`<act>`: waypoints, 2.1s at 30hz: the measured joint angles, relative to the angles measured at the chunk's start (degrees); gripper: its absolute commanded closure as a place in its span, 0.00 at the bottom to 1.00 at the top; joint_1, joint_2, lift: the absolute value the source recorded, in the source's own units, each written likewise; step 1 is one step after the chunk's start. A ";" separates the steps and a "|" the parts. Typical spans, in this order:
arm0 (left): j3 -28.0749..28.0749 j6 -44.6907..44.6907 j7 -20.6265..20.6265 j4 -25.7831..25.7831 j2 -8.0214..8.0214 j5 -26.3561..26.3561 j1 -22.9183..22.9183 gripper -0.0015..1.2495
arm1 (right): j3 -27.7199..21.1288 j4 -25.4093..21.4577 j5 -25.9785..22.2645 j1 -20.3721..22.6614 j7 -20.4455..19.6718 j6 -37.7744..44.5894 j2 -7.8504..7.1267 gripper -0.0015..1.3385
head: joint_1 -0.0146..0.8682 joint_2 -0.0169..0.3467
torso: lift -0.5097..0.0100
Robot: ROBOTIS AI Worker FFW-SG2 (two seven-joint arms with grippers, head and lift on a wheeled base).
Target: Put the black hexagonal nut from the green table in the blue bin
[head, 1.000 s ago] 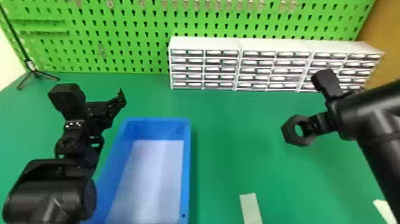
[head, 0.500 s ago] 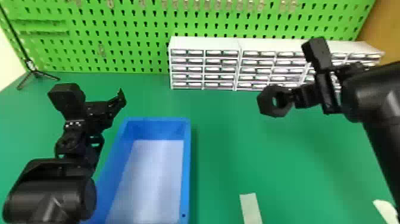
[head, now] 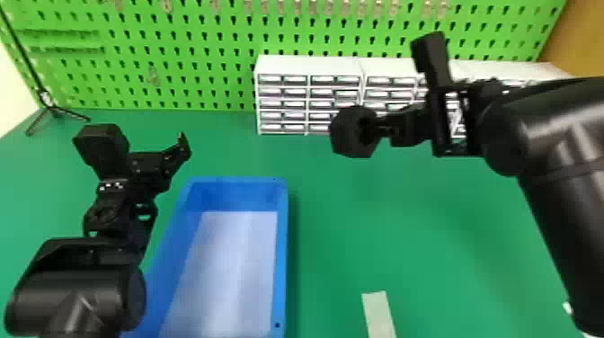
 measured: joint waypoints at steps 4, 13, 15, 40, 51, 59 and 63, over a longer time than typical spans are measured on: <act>0.07 0.04 -0.01 0.00 0.00 -0.01 0.00 0.13 | 2.35 0.04 -2.24 -0.21 -1.40 -1.13 0.78 0.77 | 0.79 0.12 | 0.80; 0.21 0.08 -0.01 0.00 0.00 -0.21 -0.20 0.13 | 9.38 0.25 -6.42 -1.00 -4.36 -3.50 2.28 0.77 | 0.79 0.12 | 0.80; 0.18 0.08 -0.04 0.00 0.00 -0.31 -0.28 0.13 | 10.93 0.50 -7.59 -1.20 -4.94 -3.96 2.44 0.77 | 0.79 0.12 | 0.80; 0.84 1.16 -0.07 -1.52 0.38 -1.19 -0.48 0.13 | 24.91 7.05 -16.16 -2.59 -8.98 -8.94 5.89 0.77 | 0.79 0.12 | 0.80; 0.81 1.32 -0.07 -1.64 0.44 -1.15 -0.50 0.13 | 29.65 10.88 -18.86 -2.42 -10.58 -11.36 6.43 0.77 | 0.79 0.12 | 0.80; 0.73 1.40 -0.07 -1.68 0.44 -1.14 -0.51 0.13 | 32.23 13.03 -20.01 -2.04 -11.91 -12.86 6.48 0.77 | 0.79 0.12 | 0.80; 0.71 1.40 -0.07 -1.71 0.44 -1.14 -0.50 0.13 | 33.05 14.07 -20.63 -1.85 -12.13 -13.50 6.47 0.77 | 0.79 0.12 | 0.80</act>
